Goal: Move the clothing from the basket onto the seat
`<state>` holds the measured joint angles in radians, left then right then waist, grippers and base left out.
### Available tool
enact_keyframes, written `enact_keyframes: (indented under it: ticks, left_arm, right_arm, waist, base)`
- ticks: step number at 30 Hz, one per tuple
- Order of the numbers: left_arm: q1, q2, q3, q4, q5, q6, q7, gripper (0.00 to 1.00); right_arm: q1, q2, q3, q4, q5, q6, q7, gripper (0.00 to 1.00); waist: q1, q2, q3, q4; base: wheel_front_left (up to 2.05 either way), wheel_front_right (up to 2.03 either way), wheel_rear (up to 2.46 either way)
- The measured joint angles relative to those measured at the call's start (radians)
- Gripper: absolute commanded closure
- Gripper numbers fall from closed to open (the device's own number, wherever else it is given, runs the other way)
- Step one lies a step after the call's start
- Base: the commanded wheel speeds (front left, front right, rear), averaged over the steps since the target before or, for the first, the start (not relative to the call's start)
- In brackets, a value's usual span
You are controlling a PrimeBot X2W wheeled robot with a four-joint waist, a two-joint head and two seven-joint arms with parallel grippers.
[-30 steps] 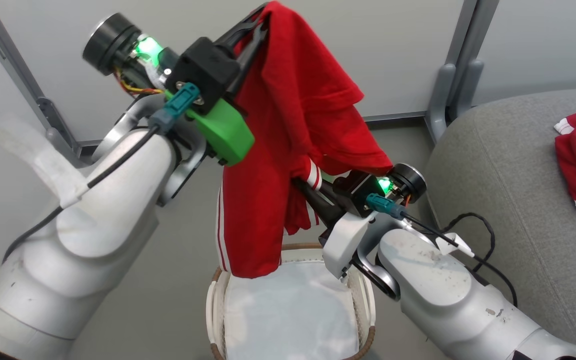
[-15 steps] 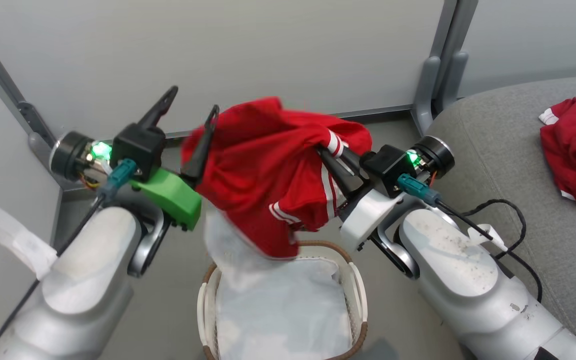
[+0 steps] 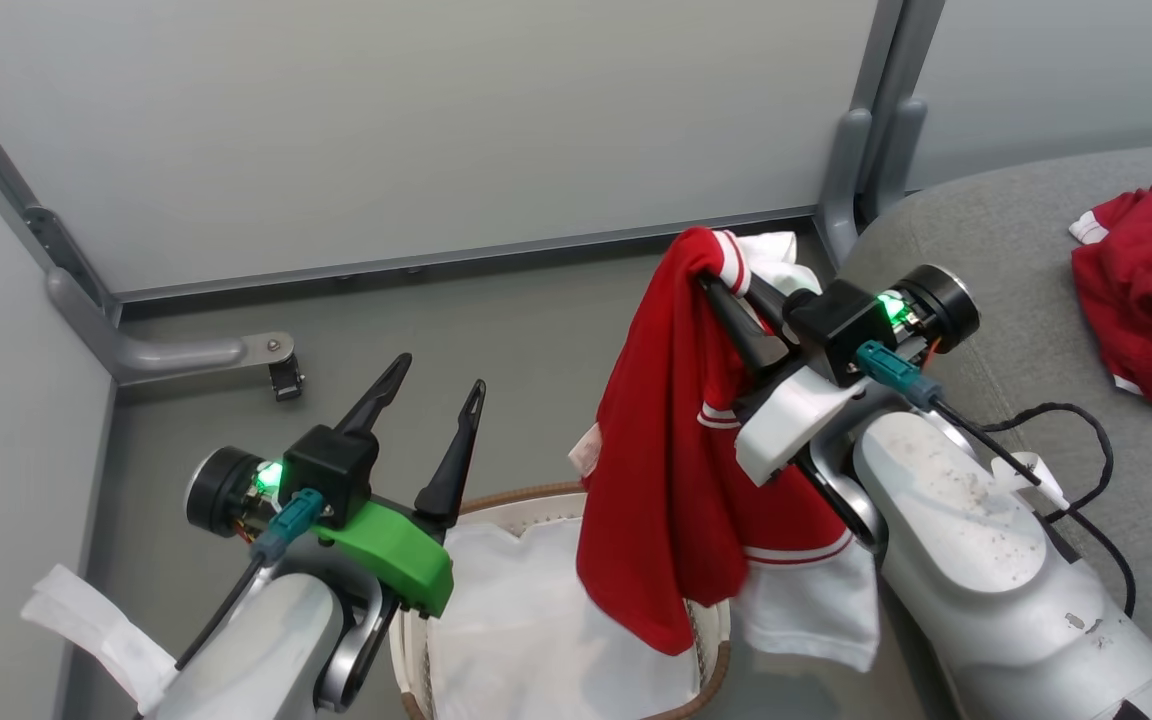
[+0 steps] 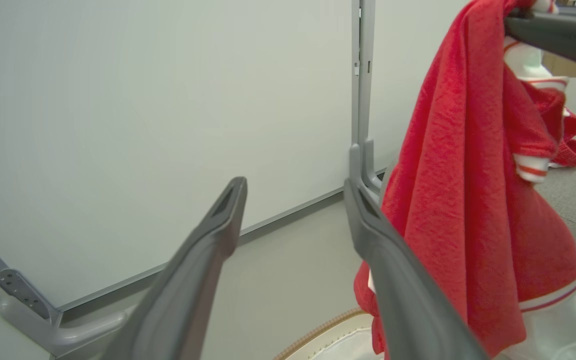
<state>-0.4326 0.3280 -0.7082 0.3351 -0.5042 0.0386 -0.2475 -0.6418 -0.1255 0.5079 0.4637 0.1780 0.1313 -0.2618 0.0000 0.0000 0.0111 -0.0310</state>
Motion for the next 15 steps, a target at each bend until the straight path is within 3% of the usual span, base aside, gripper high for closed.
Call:
enact_keyframes:
  ticks: [15]
  left_arm:
    - [0.043, -0.04, -0.003, -0.04, -0.001, 0.007, -0.011, 0.0]
  right_arm:
    - [-0.022, -0.043, -0.039, -0.015, -0.032, 0.0, 0.0, 1.0]
  waist:
    - [0.0, 0.0, 0.029, -0.065]
  base:
    - [0.0, 0.0, 0.0]
